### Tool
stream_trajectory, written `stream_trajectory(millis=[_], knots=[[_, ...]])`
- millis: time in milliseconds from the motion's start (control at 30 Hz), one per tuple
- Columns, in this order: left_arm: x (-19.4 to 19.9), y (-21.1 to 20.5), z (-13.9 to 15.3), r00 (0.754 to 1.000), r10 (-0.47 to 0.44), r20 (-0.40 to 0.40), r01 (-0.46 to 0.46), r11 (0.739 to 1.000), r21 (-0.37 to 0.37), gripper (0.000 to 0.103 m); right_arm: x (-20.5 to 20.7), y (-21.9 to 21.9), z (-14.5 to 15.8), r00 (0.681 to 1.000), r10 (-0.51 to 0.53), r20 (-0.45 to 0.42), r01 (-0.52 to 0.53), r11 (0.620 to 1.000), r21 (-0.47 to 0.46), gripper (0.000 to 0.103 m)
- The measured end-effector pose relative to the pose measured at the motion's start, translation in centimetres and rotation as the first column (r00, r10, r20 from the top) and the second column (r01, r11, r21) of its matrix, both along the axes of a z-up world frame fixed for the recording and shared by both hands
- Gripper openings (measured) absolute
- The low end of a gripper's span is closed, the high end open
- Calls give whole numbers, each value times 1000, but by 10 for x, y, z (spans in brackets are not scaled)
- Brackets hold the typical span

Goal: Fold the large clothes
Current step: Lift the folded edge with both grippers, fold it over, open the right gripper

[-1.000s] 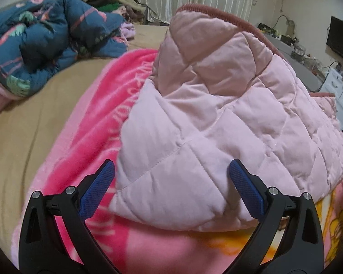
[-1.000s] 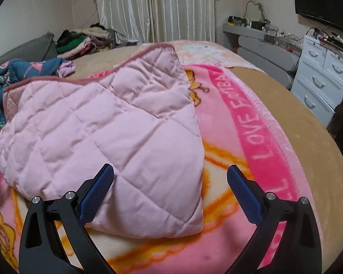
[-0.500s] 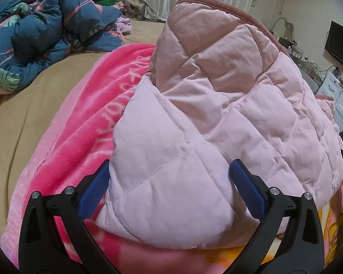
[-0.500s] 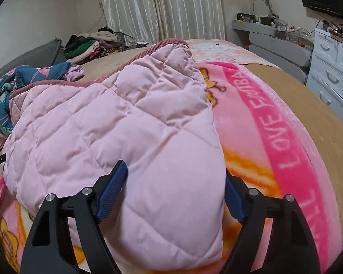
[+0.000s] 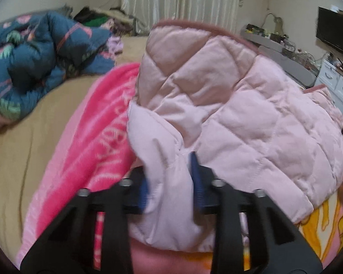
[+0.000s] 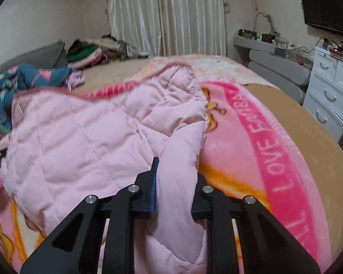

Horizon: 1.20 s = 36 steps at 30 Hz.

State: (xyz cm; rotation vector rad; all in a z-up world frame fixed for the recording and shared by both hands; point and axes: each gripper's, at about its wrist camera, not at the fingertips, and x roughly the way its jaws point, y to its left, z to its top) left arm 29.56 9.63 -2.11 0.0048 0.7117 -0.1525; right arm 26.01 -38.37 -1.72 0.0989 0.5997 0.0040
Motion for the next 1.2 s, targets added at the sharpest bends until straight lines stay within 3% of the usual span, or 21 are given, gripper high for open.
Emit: stream_trajectory(millis=[167,300,533,733,867,1200], knots=[[1,-4,36,995,-11,97,11,1000,3,13,14,-8,34,997,-25,71,21,998,64,16],[20,-8,40,995,12,98,-12,1000,1,13,38,-13,39,997,-51,64,46,995,88,16],[52,2,15,997,71,6,-71,996,-50,13,88,-11,14,997,-80,-18,81,995,62,15],[65,-3,13,998,61,8,-61,998,-22,15,113,-14,-17,985,-131,-111,138,988,62,15],[75,-8,7,999,51,-10,-51,999,-8,17,123,-16,-37,976,-152,-158,164,984,64,16],[89,-2,-12,998,47,-48,-48,998,-30,22,122,-19,-59,967,-179,-181,198,976,88,21]])
